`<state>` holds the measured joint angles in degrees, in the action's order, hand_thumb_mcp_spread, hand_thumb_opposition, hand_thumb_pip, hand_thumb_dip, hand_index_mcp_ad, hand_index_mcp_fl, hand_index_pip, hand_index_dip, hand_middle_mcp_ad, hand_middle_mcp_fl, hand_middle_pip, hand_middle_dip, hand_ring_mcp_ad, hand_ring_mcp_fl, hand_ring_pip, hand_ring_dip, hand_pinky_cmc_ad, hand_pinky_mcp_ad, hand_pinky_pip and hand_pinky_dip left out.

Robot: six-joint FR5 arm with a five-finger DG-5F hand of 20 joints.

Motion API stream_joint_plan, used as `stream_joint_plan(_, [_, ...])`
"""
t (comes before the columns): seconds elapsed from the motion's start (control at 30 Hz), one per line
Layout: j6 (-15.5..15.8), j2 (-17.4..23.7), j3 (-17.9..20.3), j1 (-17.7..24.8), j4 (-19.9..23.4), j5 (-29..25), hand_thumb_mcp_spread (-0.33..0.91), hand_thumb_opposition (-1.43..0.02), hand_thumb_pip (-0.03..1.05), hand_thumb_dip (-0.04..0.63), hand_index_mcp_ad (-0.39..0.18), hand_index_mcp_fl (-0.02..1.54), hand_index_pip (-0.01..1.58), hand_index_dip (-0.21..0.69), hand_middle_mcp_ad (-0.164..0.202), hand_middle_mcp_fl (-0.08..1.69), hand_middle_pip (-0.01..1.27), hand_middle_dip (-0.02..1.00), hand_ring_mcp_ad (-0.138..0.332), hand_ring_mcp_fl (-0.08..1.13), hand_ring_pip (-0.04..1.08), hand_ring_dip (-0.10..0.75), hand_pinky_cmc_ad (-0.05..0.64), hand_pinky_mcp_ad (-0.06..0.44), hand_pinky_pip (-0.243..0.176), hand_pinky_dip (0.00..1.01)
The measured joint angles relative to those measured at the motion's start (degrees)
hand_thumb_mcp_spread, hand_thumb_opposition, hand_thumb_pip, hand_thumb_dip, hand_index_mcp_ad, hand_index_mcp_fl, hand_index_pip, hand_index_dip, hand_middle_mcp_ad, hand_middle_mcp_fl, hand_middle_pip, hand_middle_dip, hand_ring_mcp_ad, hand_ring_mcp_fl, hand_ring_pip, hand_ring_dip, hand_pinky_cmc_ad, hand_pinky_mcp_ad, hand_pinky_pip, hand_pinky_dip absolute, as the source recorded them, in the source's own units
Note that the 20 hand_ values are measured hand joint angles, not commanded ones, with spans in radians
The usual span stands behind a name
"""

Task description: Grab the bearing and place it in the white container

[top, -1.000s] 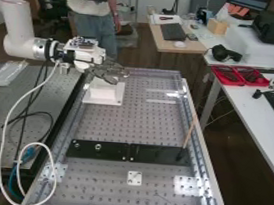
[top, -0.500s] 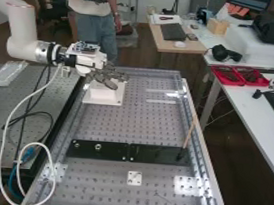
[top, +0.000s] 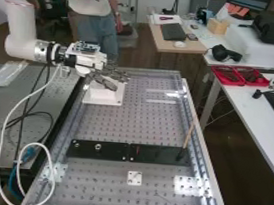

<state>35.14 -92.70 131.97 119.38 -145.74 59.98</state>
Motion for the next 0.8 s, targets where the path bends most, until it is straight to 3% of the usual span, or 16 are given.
stream_joint_plan(0.23, [2.66,4.81,-2.37,-5.21,-2.95,3.34,0.33,-0.77,0.63,0.302,-0.12,0.01,0.74,0.18,0.061,0.01,0.13,0.21,0.113,0.01,0.09,0.079,0.379,0.293,-0.075,0.28])
stream_joint_plan(0.37, [3.68,6.22,-5.42,-9.88,-4.45,6.73,0.32,-0.76,0.58,0.271,-0.126,0.04,0.56,0.183,0.061,0.02,0.13,0.21,0.113,0.01,0.1,0.082,0.384,0.293,-0.075,0.3])
stream_joint_plan(0.5, [4.01,6.02,-10.14,-14.58,-5.36,9.83,0.3,-0.75,0.51,0.251,-0.12,0.12,0.29,0.187,0.061,0.06,0.13,0.21,0.117,0.01,0.1,0.079,0.38,0.297,-0.079,0.31])
stream_joint_plan(0.8, [6.32,1.81,-19.1,-21.0,-5.55,12.56,0.3,-0.74,0.5,0.236,-0.117,0.23,0.15,0.237,0.058,0.11,0.13,0.21,0.117,0.01,0.1,0.082,0.398,0.297,-0.079,0.34])
